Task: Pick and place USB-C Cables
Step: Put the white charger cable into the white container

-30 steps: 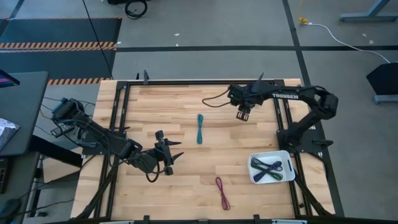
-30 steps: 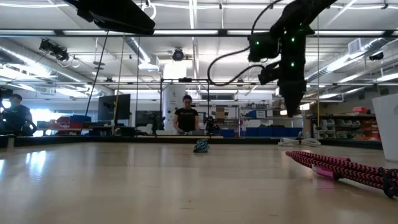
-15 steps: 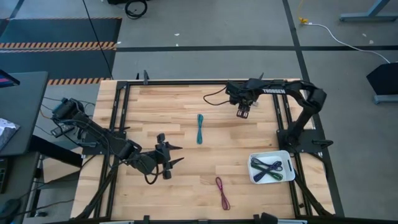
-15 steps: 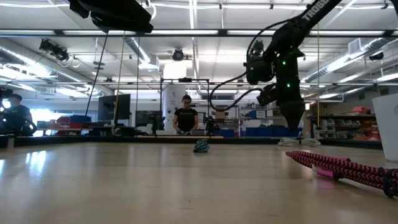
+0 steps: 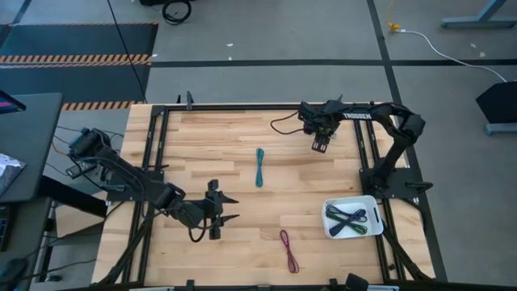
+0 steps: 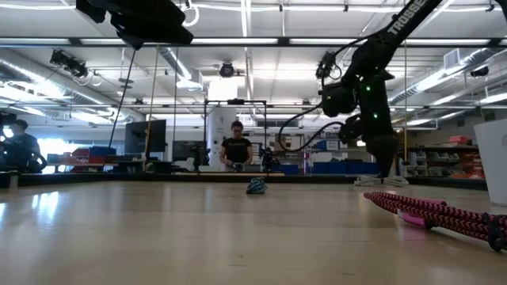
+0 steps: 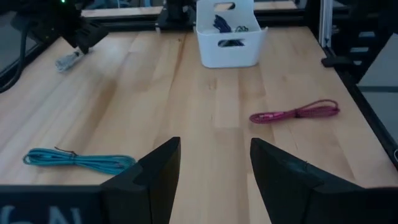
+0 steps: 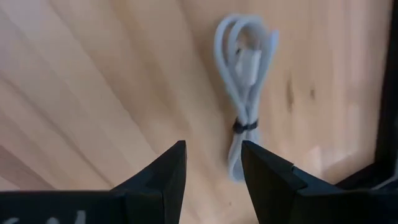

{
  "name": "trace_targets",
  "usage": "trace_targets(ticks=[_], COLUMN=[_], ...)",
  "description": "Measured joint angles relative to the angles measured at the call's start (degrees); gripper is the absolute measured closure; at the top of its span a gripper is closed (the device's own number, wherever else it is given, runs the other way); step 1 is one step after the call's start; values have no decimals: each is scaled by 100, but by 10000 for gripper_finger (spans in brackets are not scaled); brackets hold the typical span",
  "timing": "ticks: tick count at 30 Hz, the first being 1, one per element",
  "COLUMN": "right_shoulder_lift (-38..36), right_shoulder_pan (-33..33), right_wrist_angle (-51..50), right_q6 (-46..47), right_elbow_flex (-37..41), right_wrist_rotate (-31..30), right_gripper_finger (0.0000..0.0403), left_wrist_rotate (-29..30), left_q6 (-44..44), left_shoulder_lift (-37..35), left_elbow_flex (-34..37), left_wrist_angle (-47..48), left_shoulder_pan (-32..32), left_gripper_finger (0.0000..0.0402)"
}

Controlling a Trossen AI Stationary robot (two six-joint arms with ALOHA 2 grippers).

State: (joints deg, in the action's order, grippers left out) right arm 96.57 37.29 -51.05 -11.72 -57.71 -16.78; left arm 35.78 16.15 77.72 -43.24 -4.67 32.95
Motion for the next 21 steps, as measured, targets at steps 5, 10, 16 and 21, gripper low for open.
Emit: trace_targets(ticks=[5, 10, 16, 21], right_shoulder_lift=[0, 0, 0, 0], right_shoulder_pan=[12, 12, 12, 12], right_wrist_angle=[133, 224, 262, 359], right_q6=[-38, -46, -33, -27], right_elbow_flex=[202, 217, 217, 217], right_wrist_rotate=[-14, -265, -269, -275], right_gripper_finger=[243, 243, 243, 247], left_wrist_rotate=[-18, -14, -14, -13], left_q6=[-27, -30, -169, -178], left_shoulder_lift=[213, 220, 219, 219], left_elbow_flex=[0, 0, 0, 0], left_wrist_angle=[-201, -191, -192, -192], left_shoulder_pan=[-3, -2, 2, 2], left_gripper_finger=[200, 200, 200, 200])
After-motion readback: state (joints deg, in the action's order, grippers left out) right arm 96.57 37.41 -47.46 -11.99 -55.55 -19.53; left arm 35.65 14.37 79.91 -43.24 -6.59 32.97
